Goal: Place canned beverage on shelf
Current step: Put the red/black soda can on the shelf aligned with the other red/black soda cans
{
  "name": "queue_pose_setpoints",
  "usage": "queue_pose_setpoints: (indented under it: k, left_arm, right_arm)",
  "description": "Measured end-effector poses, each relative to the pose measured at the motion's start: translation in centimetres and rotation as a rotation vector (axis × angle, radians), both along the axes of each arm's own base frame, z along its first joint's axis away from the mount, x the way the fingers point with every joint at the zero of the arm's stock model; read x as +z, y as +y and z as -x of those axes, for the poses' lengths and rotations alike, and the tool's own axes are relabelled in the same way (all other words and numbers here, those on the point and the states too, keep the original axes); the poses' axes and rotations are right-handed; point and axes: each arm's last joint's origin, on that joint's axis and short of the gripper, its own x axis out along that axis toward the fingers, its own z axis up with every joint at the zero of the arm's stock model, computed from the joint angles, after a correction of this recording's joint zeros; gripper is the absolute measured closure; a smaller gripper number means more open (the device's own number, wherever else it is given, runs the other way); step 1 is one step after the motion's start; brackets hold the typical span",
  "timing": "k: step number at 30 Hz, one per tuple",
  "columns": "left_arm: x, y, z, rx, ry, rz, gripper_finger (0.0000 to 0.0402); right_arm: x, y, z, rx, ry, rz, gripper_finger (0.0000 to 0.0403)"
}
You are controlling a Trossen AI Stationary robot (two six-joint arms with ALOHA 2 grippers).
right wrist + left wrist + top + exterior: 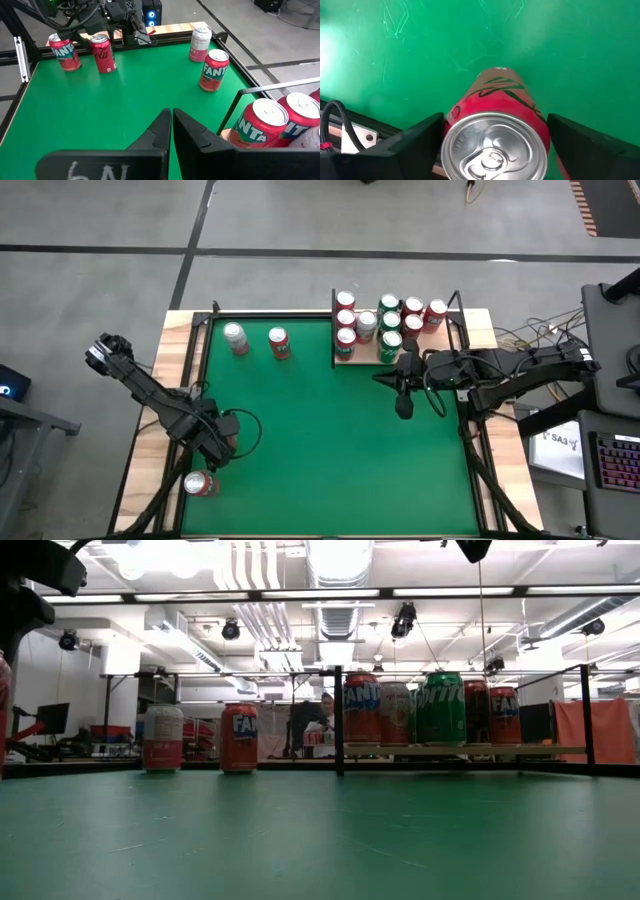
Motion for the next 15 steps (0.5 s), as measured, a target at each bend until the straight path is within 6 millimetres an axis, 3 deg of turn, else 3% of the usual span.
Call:
queue_pose_setpoints:
  k: [5,10,15]
  left_arm:
    - [0.0,0.0,0.0,0.0,0.0,0.002,0.0121]
    - [0.3,-0.2,-0.1,0.002,0.004,0.025,0.0122]
    - [1.9,-0.5,-0.6,0.006,-0.036,0.055,0.0122]
  right_arm:
    - [0.0,0.0,0.0,0.0,0.001,0.001,0.0394]
    - [0.0,0.0,0.0,0.0,0.001,0.001,0.0394]
    - [-0.1,0.0,0.0,0.001,0.005,0.002,0.0394]
